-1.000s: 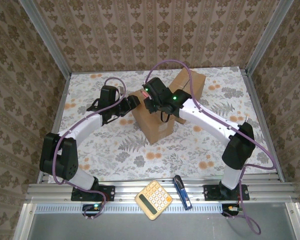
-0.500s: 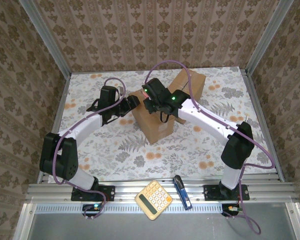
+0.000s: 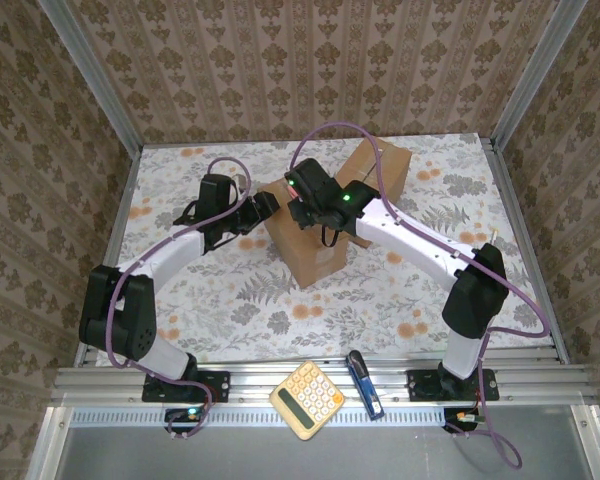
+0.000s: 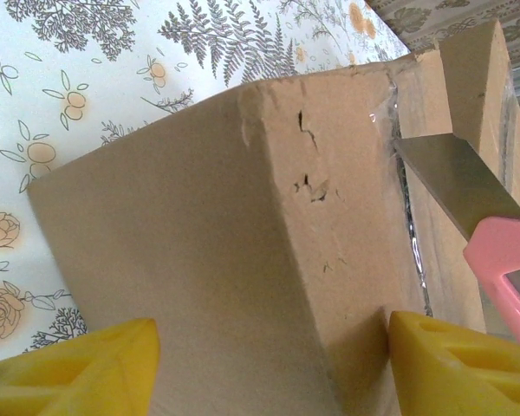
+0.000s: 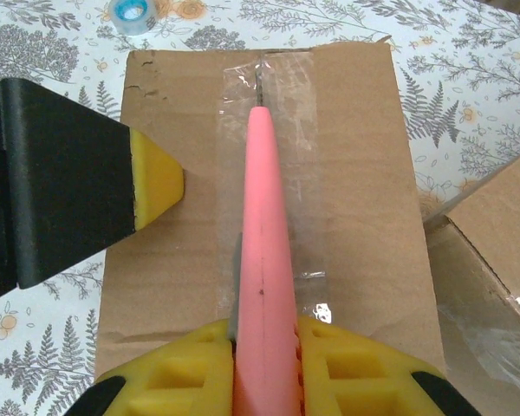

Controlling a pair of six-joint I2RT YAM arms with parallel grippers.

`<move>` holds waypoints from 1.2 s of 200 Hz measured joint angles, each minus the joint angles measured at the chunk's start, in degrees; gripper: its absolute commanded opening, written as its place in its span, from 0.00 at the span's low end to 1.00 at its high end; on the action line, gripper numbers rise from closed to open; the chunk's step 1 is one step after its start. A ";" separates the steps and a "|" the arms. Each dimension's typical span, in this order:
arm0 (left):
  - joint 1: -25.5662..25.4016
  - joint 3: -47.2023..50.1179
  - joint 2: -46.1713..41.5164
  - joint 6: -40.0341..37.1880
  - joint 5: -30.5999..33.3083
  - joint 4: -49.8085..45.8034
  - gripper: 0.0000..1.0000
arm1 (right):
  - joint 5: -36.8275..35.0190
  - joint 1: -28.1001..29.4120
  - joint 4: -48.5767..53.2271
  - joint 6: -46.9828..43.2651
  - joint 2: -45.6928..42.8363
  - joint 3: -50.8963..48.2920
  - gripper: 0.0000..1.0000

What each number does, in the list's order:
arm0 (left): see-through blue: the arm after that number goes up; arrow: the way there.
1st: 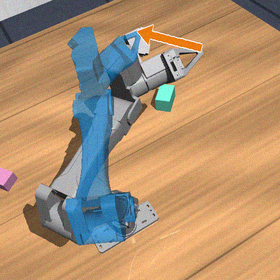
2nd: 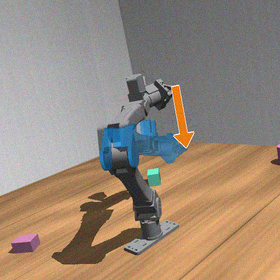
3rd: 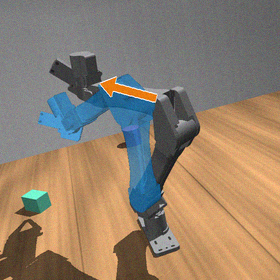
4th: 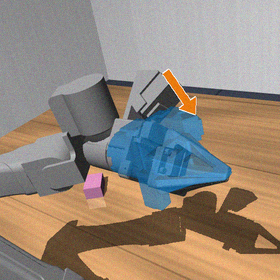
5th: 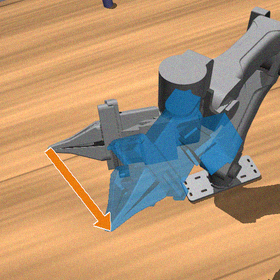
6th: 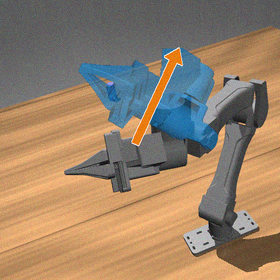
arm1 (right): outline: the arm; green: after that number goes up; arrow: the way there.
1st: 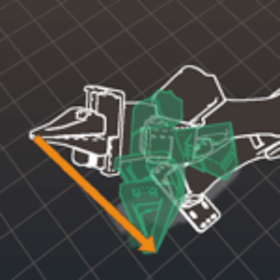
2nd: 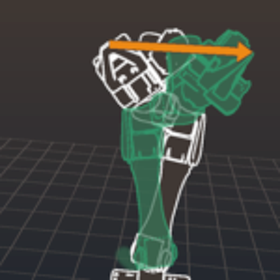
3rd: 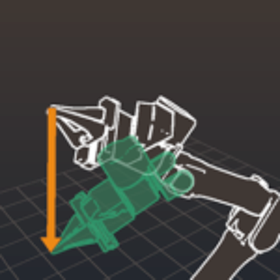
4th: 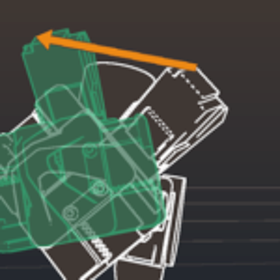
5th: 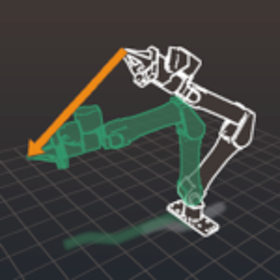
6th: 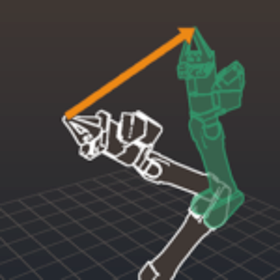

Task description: Unpack the express box

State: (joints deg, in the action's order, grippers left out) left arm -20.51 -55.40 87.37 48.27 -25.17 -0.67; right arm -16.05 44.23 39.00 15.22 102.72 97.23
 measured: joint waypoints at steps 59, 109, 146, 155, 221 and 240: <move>0.04 0.28 0.00 0.20 -0.31 0.35 0.68 | -0.13 0.83 0.07 1.36 -0.24 -0.98 0.00; 0.04 0.87 0.00 0.48 -0.61 1.25 0.68 | -0.31 1.40 1.64 3.56 -0.79 -0.98 0.00; 0.04 1.44 0.00 1.07 -0.79 2.34 0.68 | -0.79 2.05 3.52 5.03 -1.57 -1.09 0.00; 0.04 1.53 -0.02 1.09 -0.81 2.49 0.68 | -1.03 2.23 3.80 5.27 -1.73 -1.14 0.00; 0.04 2.14 -0.11 1.31 -0.87 3.56 0.68 | -2.51 3.41 5.66 6.25 -2.19 -1.25 0.00; 0.04 2.16 -0.11 1.31 -0.85 3.72 0.68 | -3.13 3.67 6.14 6.27 -2.27 -1.31 0.00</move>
State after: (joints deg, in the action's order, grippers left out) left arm -20.47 -53.23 87.26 49.58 -26.02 3.05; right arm -19.18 47.90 45.15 21.50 100.44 95.92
